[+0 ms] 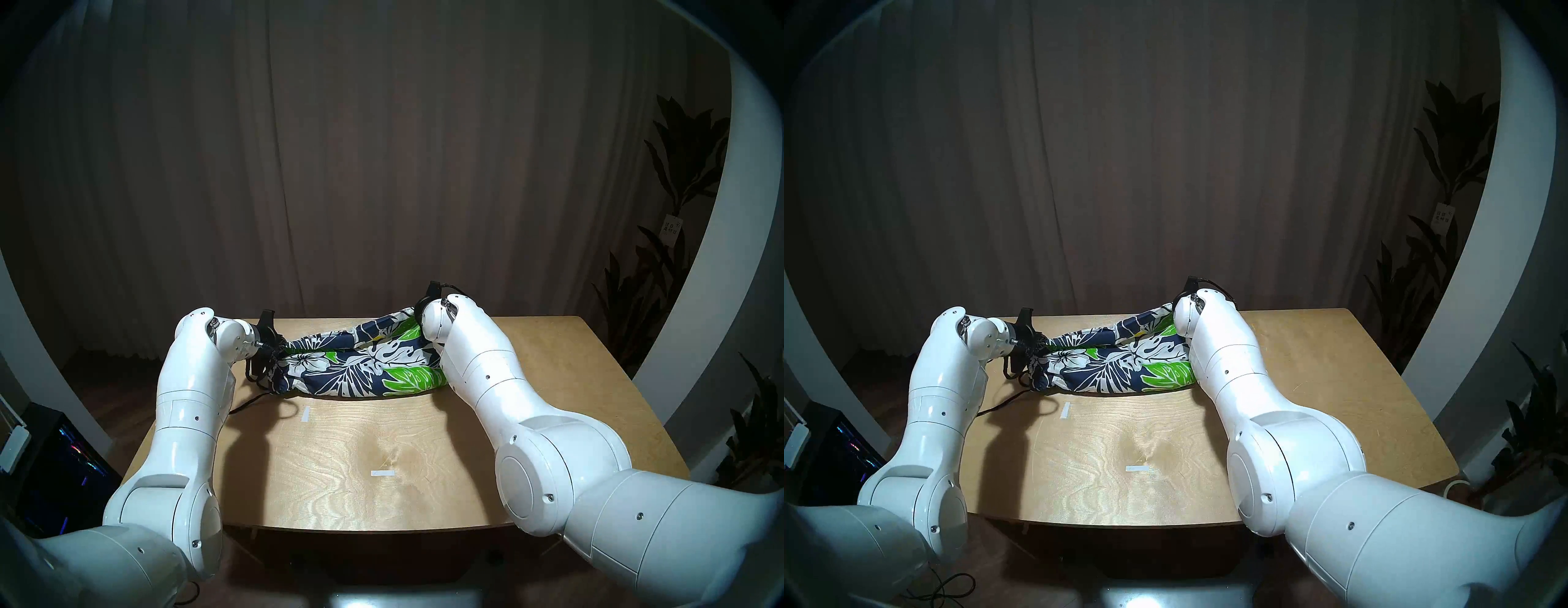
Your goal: Fold the pants in half lengthwise, then in half again, and set them down flat
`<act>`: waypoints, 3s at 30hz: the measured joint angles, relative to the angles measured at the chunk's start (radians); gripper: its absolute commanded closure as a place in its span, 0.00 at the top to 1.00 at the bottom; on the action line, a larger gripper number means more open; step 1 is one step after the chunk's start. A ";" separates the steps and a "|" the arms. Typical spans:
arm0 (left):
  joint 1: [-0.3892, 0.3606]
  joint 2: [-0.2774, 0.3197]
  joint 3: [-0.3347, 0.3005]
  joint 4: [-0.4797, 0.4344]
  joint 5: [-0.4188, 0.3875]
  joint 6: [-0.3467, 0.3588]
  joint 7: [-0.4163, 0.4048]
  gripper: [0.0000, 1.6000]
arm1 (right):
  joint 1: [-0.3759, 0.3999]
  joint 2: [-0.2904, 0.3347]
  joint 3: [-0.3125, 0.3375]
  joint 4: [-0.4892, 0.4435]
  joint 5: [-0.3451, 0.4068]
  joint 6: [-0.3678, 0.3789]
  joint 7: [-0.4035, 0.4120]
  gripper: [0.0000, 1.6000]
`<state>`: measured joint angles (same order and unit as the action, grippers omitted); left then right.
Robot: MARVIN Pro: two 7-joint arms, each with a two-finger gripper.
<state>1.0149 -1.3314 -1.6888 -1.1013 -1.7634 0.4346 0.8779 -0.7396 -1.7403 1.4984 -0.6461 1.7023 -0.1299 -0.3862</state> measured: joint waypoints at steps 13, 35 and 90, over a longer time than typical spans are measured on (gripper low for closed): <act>-0.034 -0.001 0.012 0.049 0.020 -0.023 -0.008 0.38 | 0.058 -0.001 0.020 0.099 0.000 -0.030 0.000 0.00; -0.077 0.004 0.024 0.120 0.048 -0.057 -0.028 1.00 | 0.133 -0.002 0.055 0.195 0.003 -0.059 0.003 1.00; -0.141 0.007 0.117 0.099 0.137 -0.092 -0.044 1.00 | 0.266 -0.007 0.101 0.318 0.015 -0.018 0.069 1.00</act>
<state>0.8741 -1.3246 -1.5720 -1.0026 -1.6265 0.3423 0.8337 -0.4741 -1.7471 1.5996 -0.3284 1.7171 -0.1478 -0.3169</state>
